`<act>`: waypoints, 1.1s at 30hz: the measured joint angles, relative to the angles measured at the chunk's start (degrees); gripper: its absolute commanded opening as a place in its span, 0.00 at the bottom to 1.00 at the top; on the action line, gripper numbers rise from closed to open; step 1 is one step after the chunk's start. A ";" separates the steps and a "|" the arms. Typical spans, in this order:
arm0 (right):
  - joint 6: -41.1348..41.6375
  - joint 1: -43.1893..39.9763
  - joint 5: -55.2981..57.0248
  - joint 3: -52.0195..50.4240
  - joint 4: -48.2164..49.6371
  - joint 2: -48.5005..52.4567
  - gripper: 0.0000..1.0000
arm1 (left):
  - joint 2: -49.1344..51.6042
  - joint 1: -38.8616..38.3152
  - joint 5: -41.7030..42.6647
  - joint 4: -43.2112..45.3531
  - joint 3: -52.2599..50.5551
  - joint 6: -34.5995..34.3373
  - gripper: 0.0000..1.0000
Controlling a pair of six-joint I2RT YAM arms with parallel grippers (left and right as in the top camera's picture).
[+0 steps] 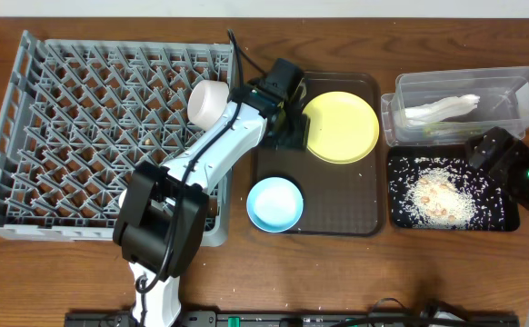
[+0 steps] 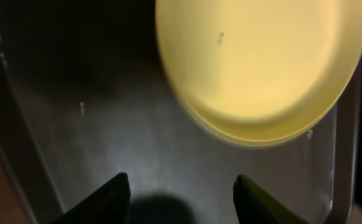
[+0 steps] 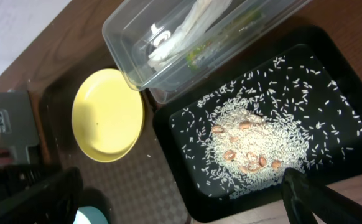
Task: Sort waste into correct bins and load items into the dishwasher
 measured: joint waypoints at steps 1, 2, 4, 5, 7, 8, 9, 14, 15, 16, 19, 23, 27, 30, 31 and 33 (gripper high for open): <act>0.00 0.00 0.00 0.00 0.00 0.00 0.99 | 0.00 -0.02 0.50 -1.81 0.00 -0.02 0.55; 0.00 0.00 0.00 0.00 0.04 0.00 0.99 | 0.02 -0.02 1.05 -4.74 0.00 -0.02 0.55; 0.00 0.00 0.00 0.00 0.00 0.00 0.99 | 0.02 -0.15 1.86 -9.44 -0.07 -0.02 0.51; 0.00 0.00 0.02 0.00 0.02 0.00 0.99 | 0.02 -0.24 2.16 -11.13 -0.09 0.00 0.51; 0.00 0.00 0.00 0.00 0.02 0.00 0.99 | 0.02 -0.66 2.23 -14.08 -0.09 0.00 0.51; 0.00 0.00 0.00 0.00 0.02 0.00 0.99 | 0.02 -1.07 2.12 -15.32 -0.09 0.00 0.51; 0.00 0.00 0.00 0.00 0.02 0.00 0.99 | 0.02 -1.55 1.77 -16.28 -0.09 0.00 0.51; 0.00 0.00 0.00 0.00 0.00 0.00 0.99 | -1.95 -5.27 -2.73 -19.39 -0.09 0.42 0.38; 0.00 0.00 0.00 0.00 0.00 0.00 0.99 | -2.62 -6.05 -3.56 -20.20 -0.09 0.63 0.27; 0.00 0.00 0.00 0.00 0.02 0.00 0.99 | -3.30 -6.95 -4.26 -21.38 -0.07 0.20 0.20; 0.00 0.00 0.00 0.00 0.00 0.00 0.99 | -4.20 -9.09 -5.57 -23.89 -0.11 1.20 0.08; 0.00 0.00 0.00 0.00 0.02 0.00 0.99 | -4.22 -10.93 -7.87 -23.30 -1.90 0.79 0.08; 0.00 0.00 0.02 0.00 0.02 0.00 0.99 | -4.24 -11.78 -9.81 -17.92 -7.04 -0.24 0.08; 0.00 0.00 0.02 0.00 0.02 0.00 0.99 | -4.24 -12.48 -10.05 -12.35 -10.88 -0.37 0.07; 0.00 0.00 -0.02 0.00 0.02 0.00 0.99 | -4.24 -12.87 -9.64 -10.45 -11.91 -0.17 0.08; 0.00 0.00 0.00 0.00 0.02 0.00 0.99 | -4.24 -13.75 -7.52 -6.69 -13.14 0.72 0.08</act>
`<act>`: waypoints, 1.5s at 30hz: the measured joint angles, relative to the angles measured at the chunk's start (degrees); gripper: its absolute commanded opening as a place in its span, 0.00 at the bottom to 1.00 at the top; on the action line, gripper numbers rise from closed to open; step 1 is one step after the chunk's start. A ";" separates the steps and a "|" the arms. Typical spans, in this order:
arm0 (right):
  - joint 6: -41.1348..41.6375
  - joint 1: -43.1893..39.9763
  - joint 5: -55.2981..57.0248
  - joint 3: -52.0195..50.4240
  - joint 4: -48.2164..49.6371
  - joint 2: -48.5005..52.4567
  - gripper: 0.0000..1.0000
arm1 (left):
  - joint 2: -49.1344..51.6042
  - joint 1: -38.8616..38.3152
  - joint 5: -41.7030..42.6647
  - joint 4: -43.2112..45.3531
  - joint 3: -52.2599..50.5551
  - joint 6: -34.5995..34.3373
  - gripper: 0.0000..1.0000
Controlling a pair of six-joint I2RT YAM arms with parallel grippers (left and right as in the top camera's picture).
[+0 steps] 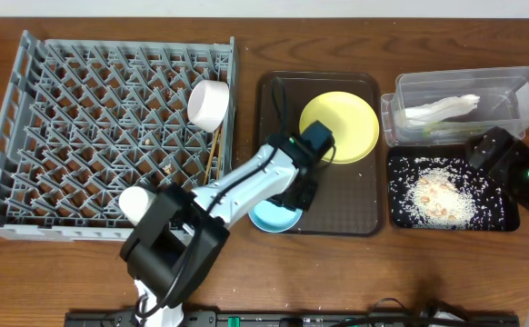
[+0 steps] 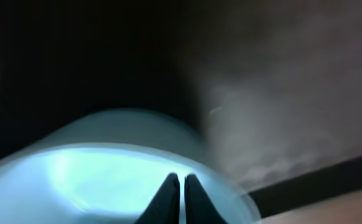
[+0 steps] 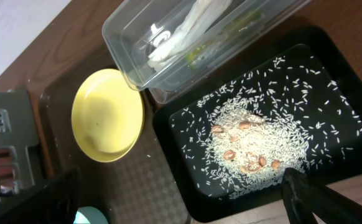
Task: Sort waste into correct bins and load items into the dishwasher
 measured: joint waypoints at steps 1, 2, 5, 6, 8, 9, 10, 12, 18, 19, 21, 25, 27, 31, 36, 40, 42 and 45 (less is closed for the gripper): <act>0.00 0.00 0.00 0.00 0.00 0.00 0.99 | 0.00 -0.55 1.79 2.01 -0.22 0.98 0.08; 0.00 0.00 0.00 0.00 0.00 0.00 0.99 | 0.00 -1.09 3.78 4.02 -0.26 2.19 0.08; 0.00 0.00 0.00 0.00 0.00 0.00 0.99 | 0.00 -3.54 10.19 7.58 0.68 6.97 0.08; 0.00 0.00 0.00 0.00 0.00 0.00 0.99 | 0.00 -4.55 11.67 7.41 1.51 8.74 0.08; 0.00 0.00 0.00 0.00 0.00 0.00 0.99 | 0.00 -6.49 13.09 6.14 3.74 11.91 0.08; 0.00 0.00 0.00 0.00 0.00 0.00 0.99 | 0.00 -7.54 13.07 5.29 5.16 13.25 0.08; 0.00 0.00 0.00 0.00 0.00 0.00 0.99 | 0.00 -8.66 12.61 4.37 6.93 14.51 0.10; 0.00 0.00 0.00 0.00 0.00 0.00 0.99 | -0.02 -10.14 10.32 1.68 9.70 15.63 0.22; 0.00 0.00 0.00 0.00 0.00 0.00 0.99 | -1.36 -7.93 0.63 -5.77 13.16 12.28 0.47; 0.00 0.00 0.00 0.00 -0.02 0.00 0.99 | -1.75 -6.67 -0.26 -6.82 13.16 11.45 0.52; 0.00 0.00 0.00 0.00 0.00 0.00 0.99 | -2.29 -3.15 -1.46 -8.02 13.14 10.01 0.56; 0.00 0.00 0.00 0.00 0.00 0.00 0.99 | -2.32 2.95 -1.38 -7.28 11.63 8.22 0.57; 0.00 0.00 0.00 0.00 0.00 0.00 0.99 | -2.27 5.84 -0.52 -6.51 8.90 7.85 0.56; 0.00 0.00 0.00 0.00 0.00 0.00 0.99 | -1.86 6.99 3.41 -2.73 3.69 7.96 0.50; 0.00 0.00 0.00 0.00 0.00 0.00 0.99 | -0.63 6.16 6.34 1.07 -1.27 8.39 0.25; 0.00 0.00 0.00 0.00 -0.02 0.00 0.99 | -0.46 5.90 7.08 4.09 -3.52 8.20 0.08; 0.00 0.00 0.00 0.00 0.00 0.00 0.99 | -0.46 5.90 7.19 4.63 -3.80 8.13 0.07; 0.00 0.00 0.00 0.00 0.00 0.00 0.99 | -0.46 5.90 7.19 4.72 -3.80 8.11 0.08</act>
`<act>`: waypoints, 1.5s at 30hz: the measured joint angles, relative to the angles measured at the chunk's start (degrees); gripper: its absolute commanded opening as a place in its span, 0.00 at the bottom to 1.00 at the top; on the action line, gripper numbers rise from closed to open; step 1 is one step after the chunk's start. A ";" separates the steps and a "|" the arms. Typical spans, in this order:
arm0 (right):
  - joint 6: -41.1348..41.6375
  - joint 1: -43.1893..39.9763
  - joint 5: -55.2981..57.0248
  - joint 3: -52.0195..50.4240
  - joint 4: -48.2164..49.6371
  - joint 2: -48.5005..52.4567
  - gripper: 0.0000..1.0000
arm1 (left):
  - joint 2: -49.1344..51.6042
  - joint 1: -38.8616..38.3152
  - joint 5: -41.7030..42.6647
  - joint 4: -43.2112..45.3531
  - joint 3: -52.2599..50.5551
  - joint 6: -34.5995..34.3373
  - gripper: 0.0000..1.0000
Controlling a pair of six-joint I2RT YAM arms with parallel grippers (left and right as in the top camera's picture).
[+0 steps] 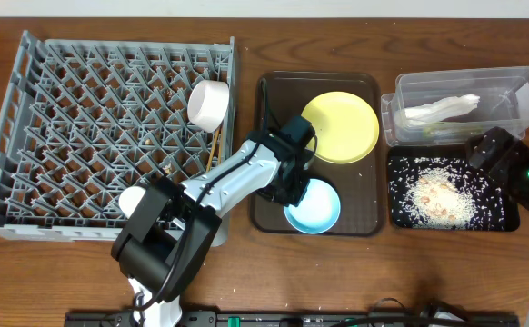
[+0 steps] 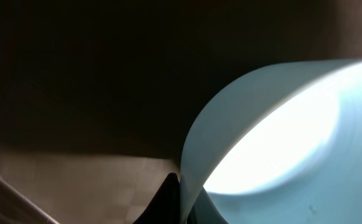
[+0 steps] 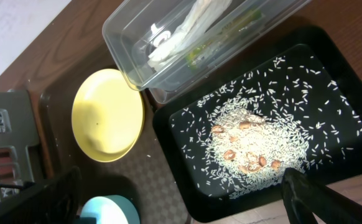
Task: Sort waste into correct bins and load items into the dishwasher
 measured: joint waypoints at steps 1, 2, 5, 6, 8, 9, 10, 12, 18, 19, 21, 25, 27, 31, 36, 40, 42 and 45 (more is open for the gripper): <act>0.00 0.00 0.00 0.00 0.00 0.00 0.99 | 0.00 0.00 0.00 -0.42 0.02 0.02 0.07; 0.00 0.00 0.00 0.00 0.00 0.00 0.99 | 0.00 0.07 -0.02 -1.18 0.20 0.00 0.07; 0.00 0.00 0.00 0.00 0.00 0.00 0.99 | -0.35 0.70 -0.59 -5.14 1.79 -0.61 0.07; 0.00 0.00 0.02 0.00 0.00 0.00 0.99 | -0.81 1.16 -1.16 -6.78 2.78 -1.18 0.07; 0.00 0.00 0.00 0.00 -0.02 0.00 0.99 | -2.91 2.69 -2.80 -9.64 5.01 -2.16 0.08; 0.00 0.00 0.02 0.00 0.00 0.00 0.99 | -4.52 3.72 -3.98 -10.84 6.23 -2.75 0.07; 0.00 0.00 0.00 0.00 0.00 0.00 0.99 | -6.69 4.90 -5.40 -11.63 7.26 -3.08 0.07; 0.00 0.00 0.00 0.00 0.00 0.00 0.99 | -11.34 7.21 -9.40 -12.48 8.96 -3.52 0.07; 0.00 0.00 0.00 0.00 0.00 0.00 0.99 | -23.52 11.15 -35.91 -17.35 10.75 -4.46 0.07; 0.00 0.00 0.00 0.00 0.00 0.00 0.99 | -24.35 11.13 -43.04 -18.38 10.78 -4.52 0.08; 0.00 0.00 0.00 0.00 0.00 0.00 0.99 | -24.30 11.10 -53.70 -19.82 10.73 -4.63 0.07; 0.00 0.00 0.00 0.00 0.00 0.00 0.99 | -23.08 11.15 -69.55 -21.64 9.03 -8.85 0.07; 0.00 0.00 0.00 0.00 -0.02 0.00 0.99 | -22.53 11.15 -74.14 -22.14 6.88 -12.02 0.08; 0.00 0.00 0.00 0.00 0.00 0.00 0.99 | -19.74 11.15 -79.65 -21.51 2.16 -17.07 0.07; 0.00 0.00 0.00 0.00 0.00 0.00 0.99 | -13.22 11.04 -81.90 -19.67 0.55 -19.58 0.08; 0.00 0.00 0.00 0.00 0.00 0.00 0.99 | -10.21 10.54 -81.99 -19.26 0.52 -20.22 0.07; 0.00 0.00 0.00 0.00 -0.02 0.00 0.99 | -9.22 10.14 -81.92 -18.99 0.52 -20.65 0.07; 0.00 0.00 0.00 0.00 0.00 0.00 0.99 | -8.68 9.11 -81.77 -18.91 0.52 -20.85 0.08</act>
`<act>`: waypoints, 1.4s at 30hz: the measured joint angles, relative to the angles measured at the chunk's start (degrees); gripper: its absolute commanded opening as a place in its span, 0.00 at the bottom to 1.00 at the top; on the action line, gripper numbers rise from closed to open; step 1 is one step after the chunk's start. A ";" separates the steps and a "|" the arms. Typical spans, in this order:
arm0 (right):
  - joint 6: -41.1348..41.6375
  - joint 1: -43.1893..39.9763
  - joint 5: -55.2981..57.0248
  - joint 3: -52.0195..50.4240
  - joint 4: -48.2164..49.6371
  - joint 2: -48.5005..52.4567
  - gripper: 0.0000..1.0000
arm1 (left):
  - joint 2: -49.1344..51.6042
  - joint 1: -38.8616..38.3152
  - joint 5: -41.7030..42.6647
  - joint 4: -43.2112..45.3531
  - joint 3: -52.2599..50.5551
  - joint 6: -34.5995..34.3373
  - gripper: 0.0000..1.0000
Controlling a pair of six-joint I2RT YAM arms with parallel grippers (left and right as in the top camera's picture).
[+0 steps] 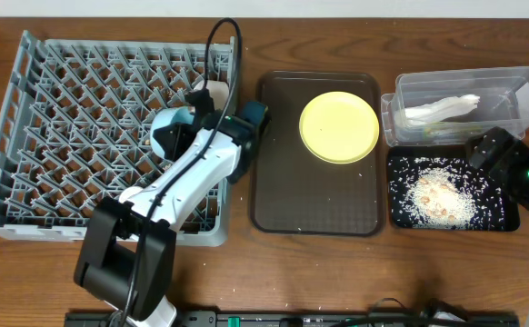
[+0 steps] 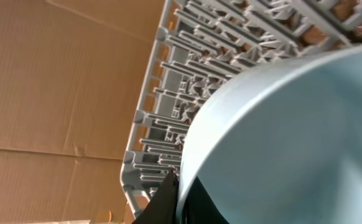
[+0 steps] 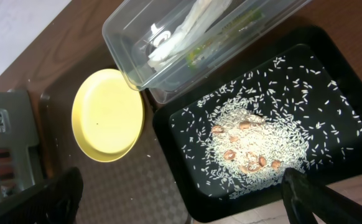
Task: Sort waste into correct bins and load items into the dishwasher
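A light blue bowl [image 1: 167, 132] hangs tilted over the right part of the grey dish rack [image 1: 64, 118]. My left gripper [image 1: 190, 125] is shut on its rim. In the left wrist view the bowl [image 2: 280, 143] fills the right side, with the gripper [image 2: 180, 198] pinching its edge and the rack [image 2: 231, 37] behind. A yellow plate [image 1: 339, 126] lies on the brown tray [image 1: 310, 204]. My right gripper [image 3: 181, 202] stands open and empty at the table's right edge, over the black tray.
A white cup [image 1: 215, 89] lies in the rack's right edge, partly hidden by my left arm. A clear container [image 1: 464, 100] with white plastic cutlery sits at the back right. The black tray [image 1: 446, 195] in front of it holds rice and nuts.
My left gripper has moved left with the blue bowl, from the brown tray's lower middle to over the rack's right part. The right arm has not moved.
My left gripper was open on the brown tray beside the yellow plate. Then it was shut on the blue bowl's rim at the tray's front left. After that the bowl was further right on the tray, and now it hangs over the rack.
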 measured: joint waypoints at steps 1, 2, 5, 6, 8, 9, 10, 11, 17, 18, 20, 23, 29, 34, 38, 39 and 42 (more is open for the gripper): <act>0.00 0.00 0.00 0.00 0.00 0.00 0.99 | 0.02 -0.42 0.26 -0.02 0.00 0.00 0.09; 0.00 0.00 0.00 0.00 -0.02 0.00 0.99 | 0.04 -1.05 0.59 -0.07 0.00 0.00 0.10; 0.00 0.00 0.00 0.00 -0.02 0.00 0.99 | 0.04 -2.89 1.40 -0.39 0.00 0.00 0.11; 0.00 0.00 0.00 0.00 -0.02 0.00 0.99 | 0.04 -3.39 1.42 -0.52 0.00 0.00 0.12; 0.00 0.00 0.00 0.00 -0.02 0.00 0.99 | 0.04 -4.44 1.60 -0.85 0.00 0.02 0.12; 0.00 0.00 0.00 0.00 0.00 0.00 0.99 | 0.04 -4.98 1.62 -1.22 0.00 0.02 0.12; 0.00 0.00 0.00 0.00 0.00 0.00 0.99 | 0.04 -5.60 1.62 -1.60 0.00 0.02 0.12; 0.00 0.00 0.00 0.00 -0.02 0.00 0.99 | 0.04 -6.29 1.60 -1.88 0.00 0.02 0.13; 0.00 0.00 0.00 0.00 -0.02 0.00 0.99 | 0.04 -10.38 4.15 -3.65 0.00 -0.26 0.31; 0.00 0.00 0.00 0.00 -0.02 0.00 0.99 | 0.07 -11.02 5.27 -4.00 0.00 -0.39 0.31; 0.00 0.00 0.00 0.00 -0.02 0.00 0.99 | 0.04 -12.02 7.82 -4.96 0.00 -0.63 0.31; 0.00 0.00 0.00 0.00 -0.02 0.00 0.99 | 0.04 -12.72 12.39 -5.53 0.00 -1.68 0.30; 0.00 0.00 0.00 0.00 0.00 0.00 0.99 | 0.13 -13.03 19.26 -5.75 0.00 -2.58 0.31; 0.00 0.00 0.00 0.00 -0.02 0.00 0.99 | 0.13 -13.03 21.46 -6.91 0.00 -3.26 0.31; 0.00 0.00 0.00 0.00 0.00 0.00 0.99 | 0.13 -13.03 21.86 -7.80 0.00 -3.45 0.31; 0.00 0.00 0.00 0.00 0.00 0.00 0.99 | 0.13 -13.03 21.81 -8.04 0.00 -3.45 0.31; 0.00 0.00 0.00 0.00 0.00 0.00 0.99 | 0.13 -12.83 20.85 -9.70 0.00 -4.39 0.31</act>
